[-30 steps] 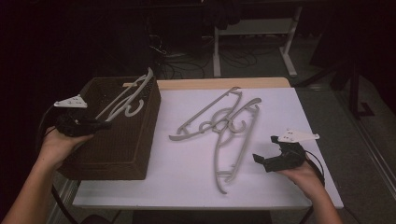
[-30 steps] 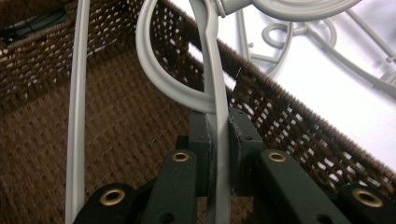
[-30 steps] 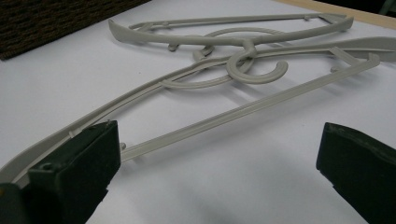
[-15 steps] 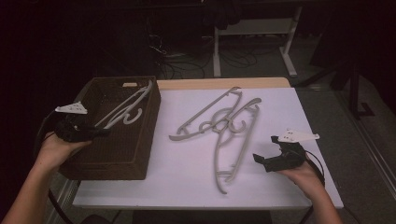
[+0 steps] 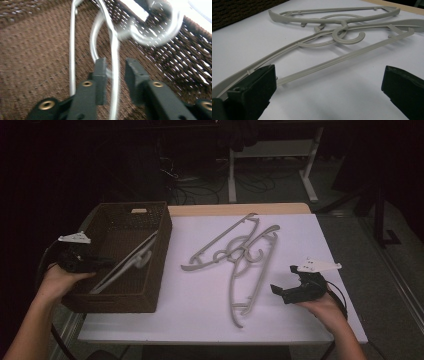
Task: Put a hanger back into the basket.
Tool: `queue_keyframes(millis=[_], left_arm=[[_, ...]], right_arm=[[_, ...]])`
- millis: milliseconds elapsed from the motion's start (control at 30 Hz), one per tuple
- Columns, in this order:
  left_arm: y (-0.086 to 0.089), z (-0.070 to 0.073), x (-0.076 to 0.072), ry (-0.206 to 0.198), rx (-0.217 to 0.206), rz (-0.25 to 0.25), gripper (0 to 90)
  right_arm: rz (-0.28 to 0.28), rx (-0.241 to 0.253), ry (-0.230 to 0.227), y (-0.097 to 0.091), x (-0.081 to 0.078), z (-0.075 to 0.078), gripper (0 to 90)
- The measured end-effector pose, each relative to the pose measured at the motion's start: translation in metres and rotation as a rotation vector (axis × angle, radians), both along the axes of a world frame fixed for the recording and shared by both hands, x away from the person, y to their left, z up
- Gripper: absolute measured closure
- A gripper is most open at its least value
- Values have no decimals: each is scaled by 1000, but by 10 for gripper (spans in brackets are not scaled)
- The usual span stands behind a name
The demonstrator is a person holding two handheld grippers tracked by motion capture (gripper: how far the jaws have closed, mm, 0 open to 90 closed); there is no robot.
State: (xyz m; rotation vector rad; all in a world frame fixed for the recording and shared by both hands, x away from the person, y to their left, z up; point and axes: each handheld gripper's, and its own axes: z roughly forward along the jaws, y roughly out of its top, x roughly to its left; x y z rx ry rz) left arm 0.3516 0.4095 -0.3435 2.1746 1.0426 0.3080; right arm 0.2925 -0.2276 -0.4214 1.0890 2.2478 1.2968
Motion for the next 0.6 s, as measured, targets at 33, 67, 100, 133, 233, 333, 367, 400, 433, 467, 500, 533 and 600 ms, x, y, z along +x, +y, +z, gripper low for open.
queue_keyframes(millis=[33,67,100,133,233,333,367,400,433,467,500,533,600], left_arm=[[1,0,0,-7,-7,8,617],[1,1,0,-11,-12,9,593],[1,2,0,-18,-23,10,572],[1,3,1,-26,-33,12,543],[-3,7,2,-42,-70,5,465],[-11,12,5,-61,-120,-3,411],[-14,14,6,-68,-129,-8,392],[-18,16,7,-73,-139,-11,374],[-23,17,7,-77,-145,-16,362],[-28,19,8,-78,-155,-23,351],[-33,21,8,-81,-163,-31,341],[-38,23,9,-86,-168,-39,333],[-49,27,9,-93,-172,-52,330]], right_arm=[[-1,0,0,0,0,0,0],[-2,2,-1,0,0,0,0],[-1,2,0,0,0,0,0],[-1,3,1,0,0,1,0],[-7,11,1,0,0,1,0],[-14,13,3,-1,0,2,0],[-17,14,2,-1,0,2,0],[-19,13,4,-1,0,2,0],[-21,13,4,-1,0,2,0],[-22,13,4,-1,0,2,0],[-22,14,4,-1,0,2,0],[-22,14,4,-1,0,3,0],[-20,15,4,-1,-1,2,0]])
